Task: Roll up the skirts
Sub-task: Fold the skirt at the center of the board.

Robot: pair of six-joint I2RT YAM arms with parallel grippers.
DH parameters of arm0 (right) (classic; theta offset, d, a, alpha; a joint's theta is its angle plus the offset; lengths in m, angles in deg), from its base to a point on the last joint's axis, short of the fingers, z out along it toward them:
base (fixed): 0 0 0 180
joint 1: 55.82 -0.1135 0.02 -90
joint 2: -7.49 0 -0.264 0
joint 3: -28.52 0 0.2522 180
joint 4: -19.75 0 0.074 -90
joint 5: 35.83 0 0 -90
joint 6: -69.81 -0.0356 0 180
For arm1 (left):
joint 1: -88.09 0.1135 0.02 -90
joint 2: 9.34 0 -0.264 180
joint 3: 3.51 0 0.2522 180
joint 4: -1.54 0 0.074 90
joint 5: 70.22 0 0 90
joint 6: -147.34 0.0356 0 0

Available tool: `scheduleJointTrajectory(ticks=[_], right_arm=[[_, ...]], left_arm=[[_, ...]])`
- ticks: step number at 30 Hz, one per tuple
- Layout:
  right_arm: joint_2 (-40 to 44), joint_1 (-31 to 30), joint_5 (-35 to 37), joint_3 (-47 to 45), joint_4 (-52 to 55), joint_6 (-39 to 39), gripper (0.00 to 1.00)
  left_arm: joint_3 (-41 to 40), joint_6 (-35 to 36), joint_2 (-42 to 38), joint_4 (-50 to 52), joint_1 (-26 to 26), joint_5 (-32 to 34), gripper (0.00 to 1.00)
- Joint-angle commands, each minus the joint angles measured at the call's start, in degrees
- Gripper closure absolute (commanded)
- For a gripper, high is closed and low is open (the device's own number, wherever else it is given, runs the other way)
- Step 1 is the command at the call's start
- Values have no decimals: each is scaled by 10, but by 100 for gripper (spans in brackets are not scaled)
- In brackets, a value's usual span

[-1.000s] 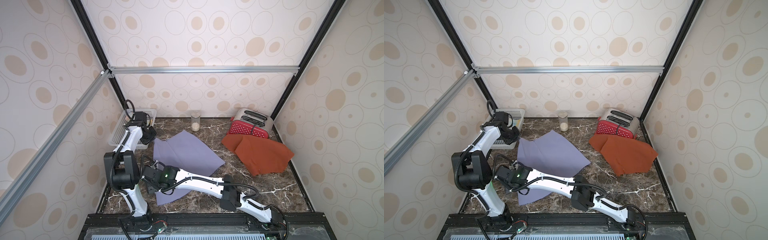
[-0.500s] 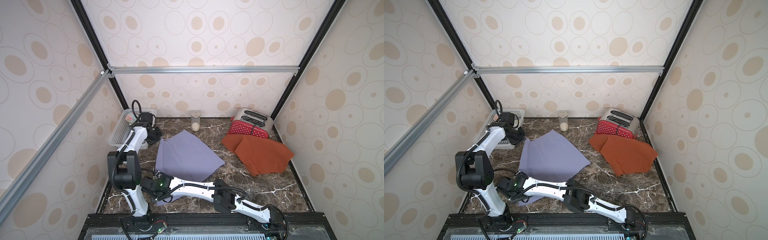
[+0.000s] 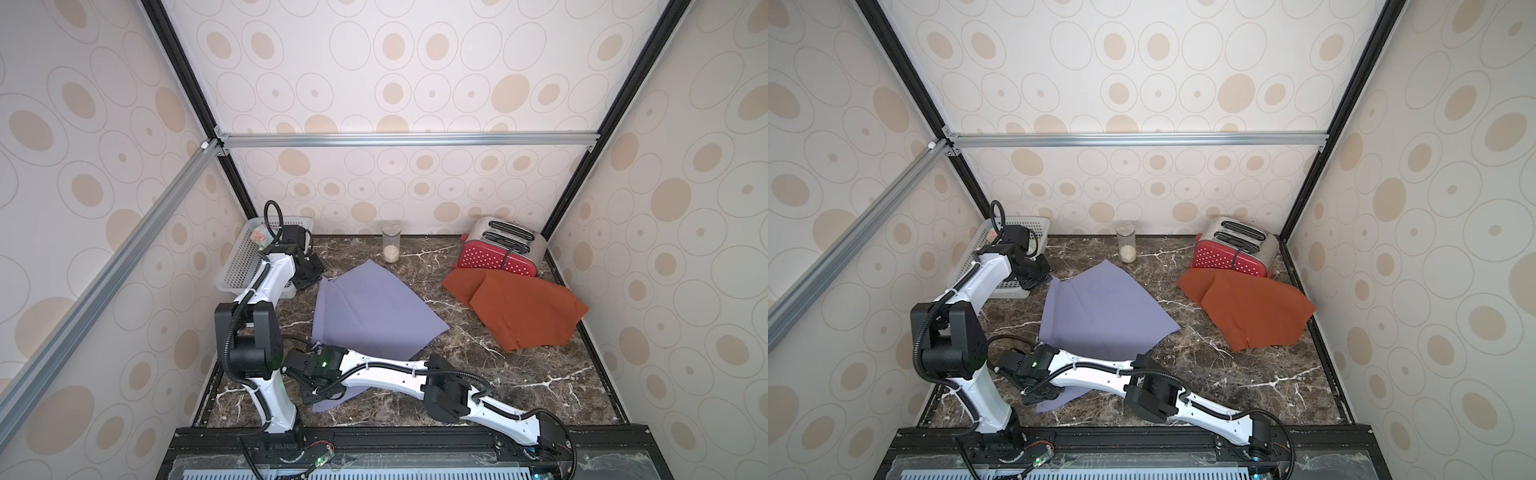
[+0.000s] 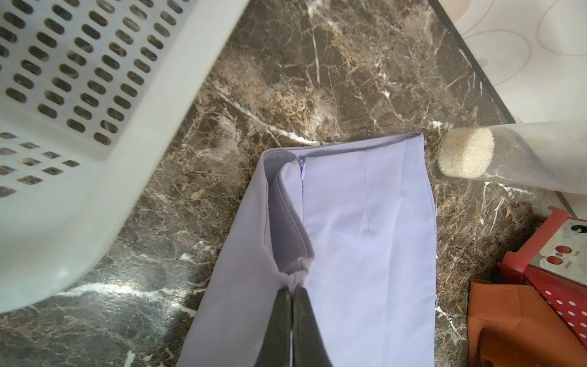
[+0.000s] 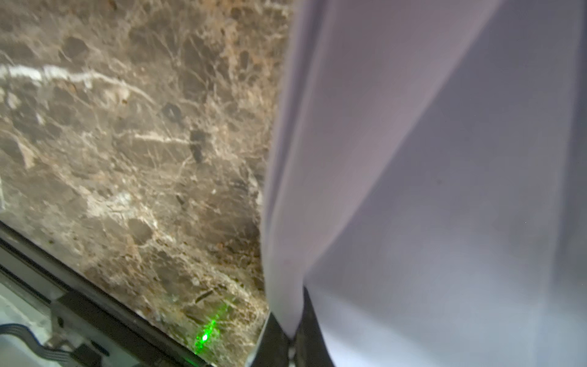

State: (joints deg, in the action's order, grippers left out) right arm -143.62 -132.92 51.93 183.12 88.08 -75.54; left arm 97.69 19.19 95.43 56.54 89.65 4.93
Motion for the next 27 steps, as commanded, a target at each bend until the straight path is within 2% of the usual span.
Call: scheduleJointTrajectory(ticks=[1, 6, 10, 14, 18, 20, 23, 27], right_arm=[[55, -1, -24, -74, -37, 41, 97], [209, 0, -95, -261, -151, 137, 99], [311, 9, -134, -389, -182, 188, 100], [379, 6, -184, -469, -192, 216, 100], [433, 5, -235, -521, -226, 216, 100], [459, 11, -239, -543, -245, 211, 100], [488, 45, -251, -565, -251, 205, 100], [524, 110, -265, -606, -256, 205, 100]], left_arm=[[4, 4, -8, 12, 4, 14, 100], [-11, -9, -39, 10, 4, 23, 100], [-44, -35, -84, -9, 3, 11, 100], [-73, -45, -137, -3, 4, 10, 100], [-106, -59, -212, -2, 4, 38, 100], [-103, -67, -232, -5, 4, 42, 100], [-69, -79, -221, -6, -3, 35, 100], [12, -87, -151, 8, -34, 41, 100]])
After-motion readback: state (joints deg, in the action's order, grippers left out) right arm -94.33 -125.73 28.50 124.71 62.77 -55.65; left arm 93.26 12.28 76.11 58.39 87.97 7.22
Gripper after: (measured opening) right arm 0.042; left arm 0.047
